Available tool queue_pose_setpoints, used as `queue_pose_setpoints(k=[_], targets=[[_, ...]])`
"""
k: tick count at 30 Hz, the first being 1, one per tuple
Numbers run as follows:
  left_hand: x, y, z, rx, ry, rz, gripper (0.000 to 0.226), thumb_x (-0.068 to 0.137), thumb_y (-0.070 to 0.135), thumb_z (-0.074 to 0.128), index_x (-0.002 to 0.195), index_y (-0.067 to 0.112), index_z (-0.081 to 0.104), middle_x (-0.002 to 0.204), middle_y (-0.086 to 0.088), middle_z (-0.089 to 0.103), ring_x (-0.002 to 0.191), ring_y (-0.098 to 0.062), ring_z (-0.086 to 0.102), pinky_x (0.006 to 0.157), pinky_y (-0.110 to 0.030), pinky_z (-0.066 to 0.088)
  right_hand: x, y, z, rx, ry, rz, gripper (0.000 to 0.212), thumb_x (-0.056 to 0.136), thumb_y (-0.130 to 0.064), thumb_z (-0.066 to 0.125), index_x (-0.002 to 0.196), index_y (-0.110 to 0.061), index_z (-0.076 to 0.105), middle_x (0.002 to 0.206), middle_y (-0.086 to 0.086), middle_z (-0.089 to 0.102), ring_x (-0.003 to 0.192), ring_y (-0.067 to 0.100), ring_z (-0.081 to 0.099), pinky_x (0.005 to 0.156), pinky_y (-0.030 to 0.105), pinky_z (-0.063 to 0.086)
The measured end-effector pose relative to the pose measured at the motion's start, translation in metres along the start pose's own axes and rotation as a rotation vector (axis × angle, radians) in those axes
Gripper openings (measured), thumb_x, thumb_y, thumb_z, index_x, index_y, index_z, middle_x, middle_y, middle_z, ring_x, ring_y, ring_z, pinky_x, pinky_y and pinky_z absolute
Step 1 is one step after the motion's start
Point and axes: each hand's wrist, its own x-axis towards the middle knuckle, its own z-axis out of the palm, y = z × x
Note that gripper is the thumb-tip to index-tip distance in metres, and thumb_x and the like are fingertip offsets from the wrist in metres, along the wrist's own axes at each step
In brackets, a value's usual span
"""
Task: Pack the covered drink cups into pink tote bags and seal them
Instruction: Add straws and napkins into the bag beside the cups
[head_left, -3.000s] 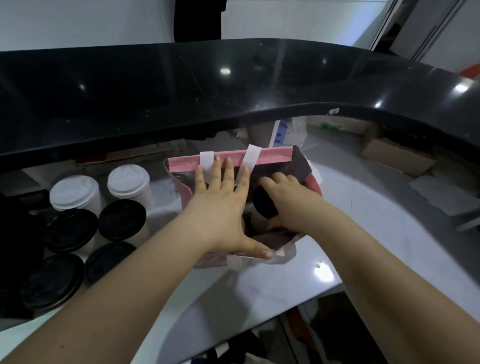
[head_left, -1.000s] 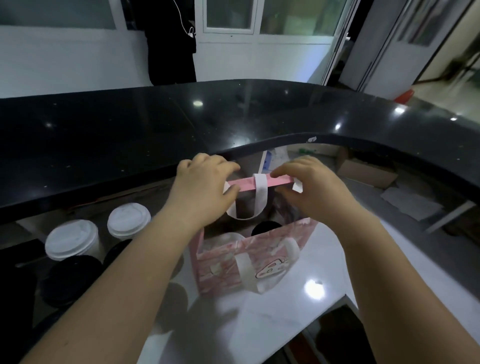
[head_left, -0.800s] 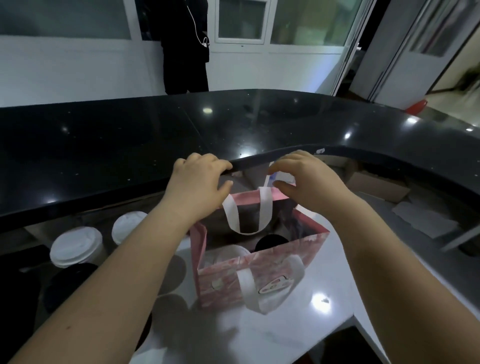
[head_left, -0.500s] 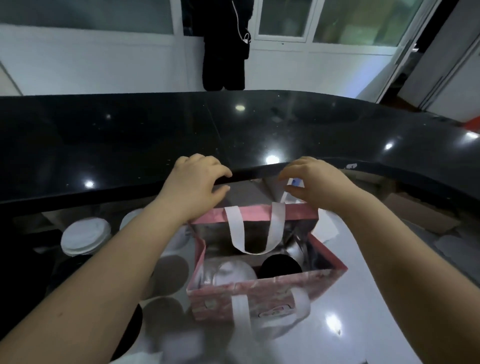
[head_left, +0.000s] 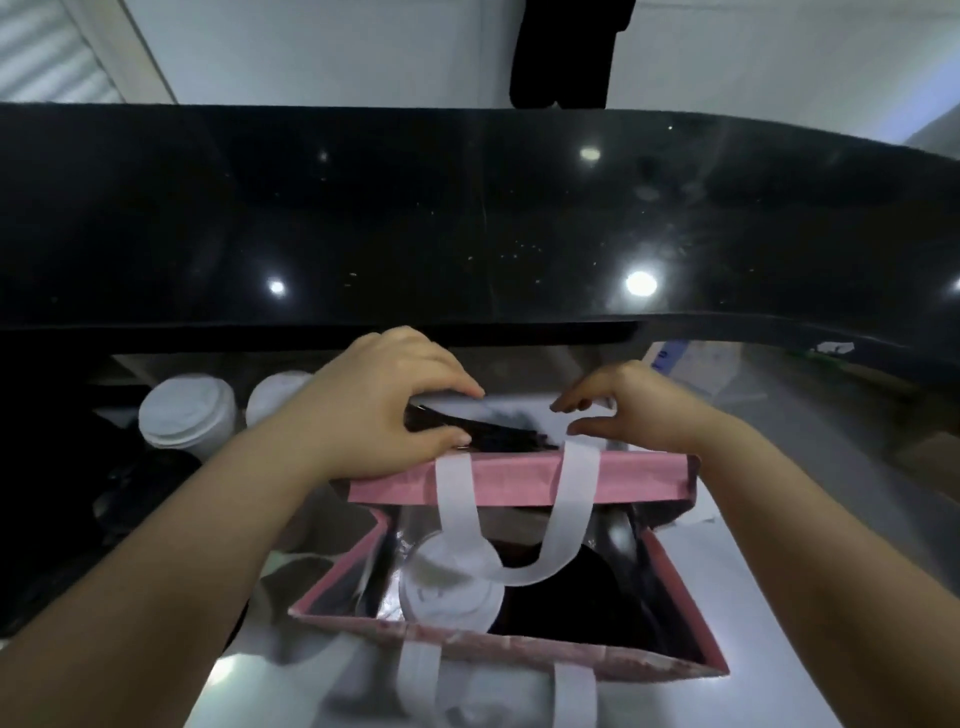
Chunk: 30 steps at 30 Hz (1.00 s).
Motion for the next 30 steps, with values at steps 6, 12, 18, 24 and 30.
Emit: queue_pose_setpoints(k=[6,12,18,24,30], targets=[[-0.004,0.002,0.005,-0.013,-0.008,-0.070,0.048,0.075,0.056,0.065,0.120,0.038,0.065,0.118,0.021,0.061,0.117,-0.005,0.048,0.098,-0.043,0.044,0.027,0.024,0.037,0.023,-0.113,-0.065,0.024,0.086,-0.023,0.071,0.109,-0.028,0.073,0.105,-0.008,0.070,0.089,0.007,0.063,0.080,0.032,0.053],[0.004,0.006,0.012,0.048,0.002,-0.092,0.047,0.077,0.053,0.060,0.121,0.038,0.065,0.119,0.021,0.060,0.118,-0.005,0.045,0.094,-0.032,0.033,0.056,0.042,0.073,0.024,-0.143,-0.106,0.028,0.086,-0.020,0.069,0.113,-0.024,0.071,0.111,-0.002,0.066,0.105,0.015,0.059,0.089,0.023,0.044],[0.003,0.009,0.019,0.032,0.008,-0.092,0.046,0.077,0.052,0.061,0.120,0.035,0.066,0.119,0.017,0.062,0.116,-0.009,0.050,0.093,-0.035,0.038,0.076,0.039,0.097,0.150,-0.161,-0.070,0.044,0.087,-0.028,0.070,0.128,-0.015,0.062,0.120,0.005,0.062,0.116,0.023,0.053,0.103,0.034,0.040],[-0.001,0.009,0.018,0.021,-0.007,-0.113,0.049,0.077,0.056,0.056,0.121,0.036,0.066,0.121,0.016,0.063,0.117,-0.011,0.052,0.097,-0.046,0.044,0.085,0.034,0.108,0.129,-0.076,-0.050,0.029,0.084,-0.030,0.072,0.107,-0.013,0.073,0.101,0.009,0.066,0.100,0.026,0.058,0.091,0.036,0.044],[-0.001,0.010,0.018,0.010,0.004,-0.133,0.046,0.077,0.051,0.065,0.120,0.037,0.066,0.122,0.017,0.062,0.119,-0.009,0.050,0.099,-0.048,0.043,0.079,0.037,0.107,0.173,0.041,-0.074,0.013,0.081,-0.015,0.075,0.092,-0.007,0.074,0.092,0.011,0.067,0.093,0.028,0.060,0.082,0.031,0.043]])
